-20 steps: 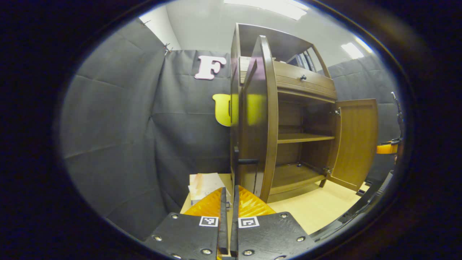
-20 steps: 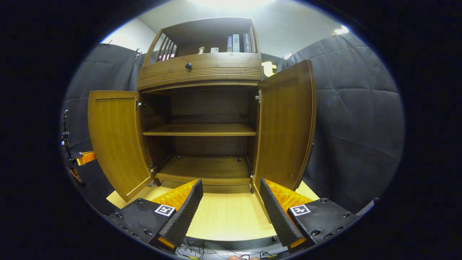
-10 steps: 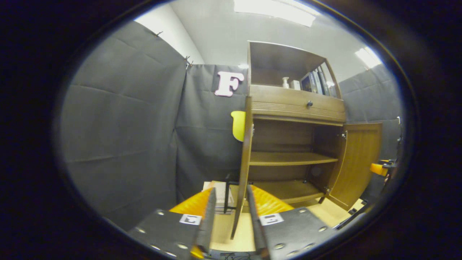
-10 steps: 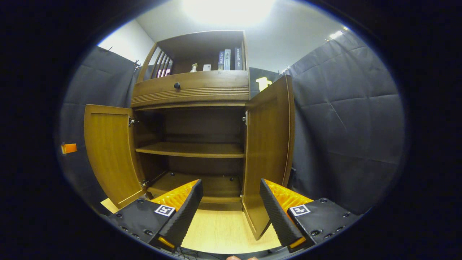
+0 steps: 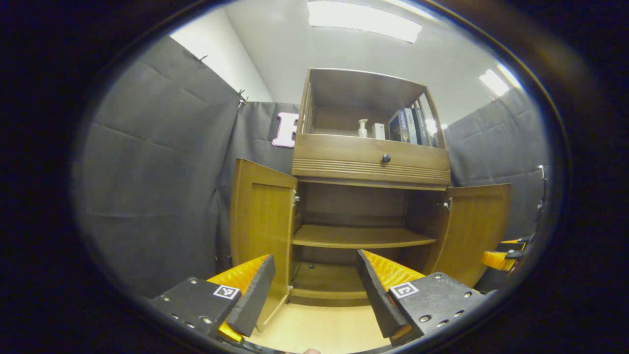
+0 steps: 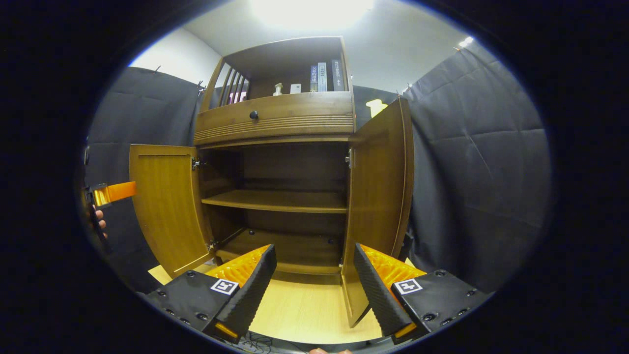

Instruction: Open the right door of the double-door shoe cabinet with the right hand, and open the left door with the left hand.

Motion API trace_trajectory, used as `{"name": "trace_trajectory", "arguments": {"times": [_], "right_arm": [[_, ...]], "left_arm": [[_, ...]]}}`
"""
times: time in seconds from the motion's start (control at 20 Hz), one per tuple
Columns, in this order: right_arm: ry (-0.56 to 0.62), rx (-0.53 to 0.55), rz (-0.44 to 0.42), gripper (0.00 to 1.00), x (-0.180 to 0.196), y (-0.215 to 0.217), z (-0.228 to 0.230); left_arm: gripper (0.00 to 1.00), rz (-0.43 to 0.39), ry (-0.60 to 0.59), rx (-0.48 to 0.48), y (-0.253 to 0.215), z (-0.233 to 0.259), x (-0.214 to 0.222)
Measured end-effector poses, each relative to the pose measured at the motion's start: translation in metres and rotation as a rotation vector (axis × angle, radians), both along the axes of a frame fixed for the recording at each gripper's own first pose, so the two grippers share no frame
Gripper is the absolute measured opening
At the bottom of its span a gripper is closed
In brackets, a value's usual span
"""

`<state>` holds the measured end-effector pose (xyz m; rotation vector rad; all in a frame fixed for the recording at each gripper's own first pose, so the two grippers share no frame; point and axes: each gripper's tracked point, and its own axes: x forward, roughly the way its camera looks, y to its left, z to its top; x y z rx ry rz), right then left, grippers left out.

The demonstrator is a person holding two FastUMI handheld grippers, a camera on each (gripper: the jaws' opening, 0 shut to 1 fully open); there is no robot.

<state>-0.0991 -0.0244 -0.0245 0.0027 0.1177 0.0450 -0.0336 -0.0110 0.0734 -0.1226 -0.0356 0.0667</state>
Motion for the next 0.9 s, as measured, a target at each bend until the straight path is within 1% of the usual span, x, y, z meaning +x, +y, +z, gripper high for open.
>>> {"name": "trace_trajectory", "arguments": {"times": [0.15,0.2,0.25,0.3,0.35,0.4,0.45,0.5,0.6,0.65,0.8,0.9], "right_arm": [[0.042,0.003,-0.017,0.96,0.002,-0.005,-0.017],[0.051,0.011,-0.015,0.99,0.002,-0.005,-0.021],[0.061,0.021,-0.009,0.96,0.005,-0.003,-0.025],[0.075,0.032,0.003,0.96,0.007,0.001,-0.027],[0.083,0.041,0.016,1.00,0.007,0.006,-0.029],[0.084,0.040,0.027,0.96,0.008,0.010,-0.028],[0.078,0.034,0.037,0.99,0.008,0.012,-0.026],[0.068,0.026,0.047,0.96,0.009,0.015,-0.024],[0.052,0.012,0.073,0.96,0.012,0.022,-0.021],[0.048,0.006,0.087,1.00,0.013,0.026,-0.021],[0.034,-0.017,0.108,0.99,0.014,0.031,-0.020],[0.028,-0.018,0.115,0.99,0.015,0.034,-0.018]], "left_arm": [[0.95,0.099,0.007,0.067,0.009,-0.009,0.008],[0.95,0.108,0.016,0.067,0.006,-0.014,0.010],[0.95,0.106,0.023,0.057,0.003,-0.019,0.012],[0.95,0.109,0.030,0.043,0.005,-0.021,0.011],[0.95,0.112,0.039,0.032,0.006,-0.023,0.012],[0.95,0.115,0.052,0.028,0.008,-0.026,0.013],[0.95,0.124,0.061,0.027,0.010,-0.030,0.014],[0.95,0.126,0.068,0.025,0.009,-0.034,0.015],[0.95,0.128,0.069,0.020,0.009,-0.036,0.015],[0.95,0.129,0.066,0.020,0.009,-0.035,0.015],[0.95,0.133,0.063,0.031,0.010,-0.035,0.014],[0.95,0.125,0.062,0.021,0.009,-0.035,0.014]]}}
